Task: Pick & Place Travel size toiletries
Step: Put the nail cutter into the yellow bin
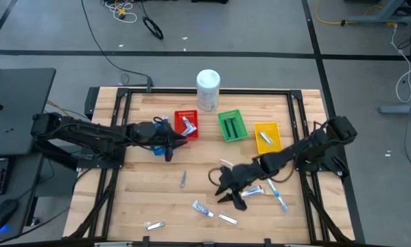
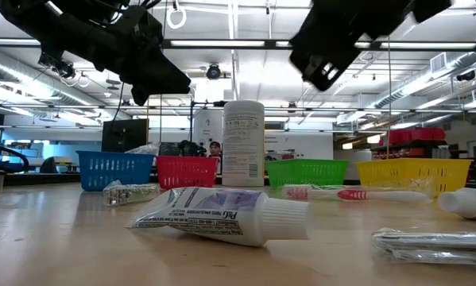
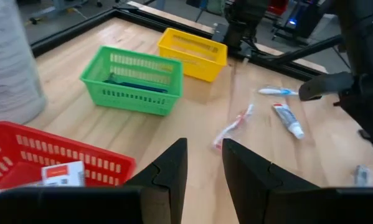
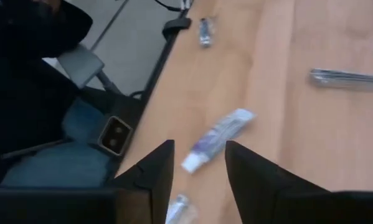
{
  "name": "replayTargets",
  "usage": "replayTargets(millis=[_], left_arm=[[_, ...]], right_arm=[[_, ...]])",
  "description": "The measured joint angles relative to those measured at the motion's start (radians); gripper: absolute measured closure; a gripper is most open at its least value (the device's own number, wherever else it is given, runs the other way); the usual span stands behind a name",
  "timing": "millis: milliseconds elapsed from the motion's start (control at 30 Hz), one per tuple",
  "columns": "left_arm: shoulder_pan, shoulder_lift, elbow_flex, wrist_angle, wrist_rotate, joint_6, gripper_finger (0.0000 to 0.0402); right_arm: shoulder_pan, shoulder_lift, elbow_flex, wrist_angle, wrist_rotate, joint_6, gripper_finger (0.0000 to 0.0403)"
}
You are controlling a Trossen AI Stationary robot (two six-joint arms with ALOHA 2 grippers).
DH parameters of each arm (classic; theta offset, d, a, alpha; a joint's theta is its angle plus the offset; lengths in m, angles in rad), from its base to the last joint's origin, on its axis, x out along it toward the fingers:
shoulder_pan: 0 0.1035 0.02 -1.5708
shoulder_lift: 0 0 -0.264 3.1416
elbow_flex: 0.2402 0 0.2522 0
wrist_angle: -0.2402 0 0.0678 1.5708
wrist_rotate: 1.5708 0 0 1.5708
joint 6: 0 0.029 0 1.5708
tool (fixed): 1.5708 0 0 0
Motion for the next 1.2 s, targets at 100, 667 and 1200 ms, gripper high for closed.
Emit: replayTargets(millis=[100, 667, 1200], left_arm=[[-0.023, 0.000, 0.000, -0.004, 0.000, -0.008, 0.0292], [-0.124, 0.000, 0.000, -0.014, -0.060, 0.031, 0.0292], [-0.157, 0.000, -0.001, -0.069, -0.112, 0.031, 0.0292]], right_arm=[[0.083, 0.001, 0.037, -0.042, 0.125, 0.048, 0.0247], [0.357, 0.242, 0.185, -0.231, 0.599, 0.362, 0.0247], [0.416, 0.366, 0.190, -0.300, 0.590, 0.573, 0.0247]])
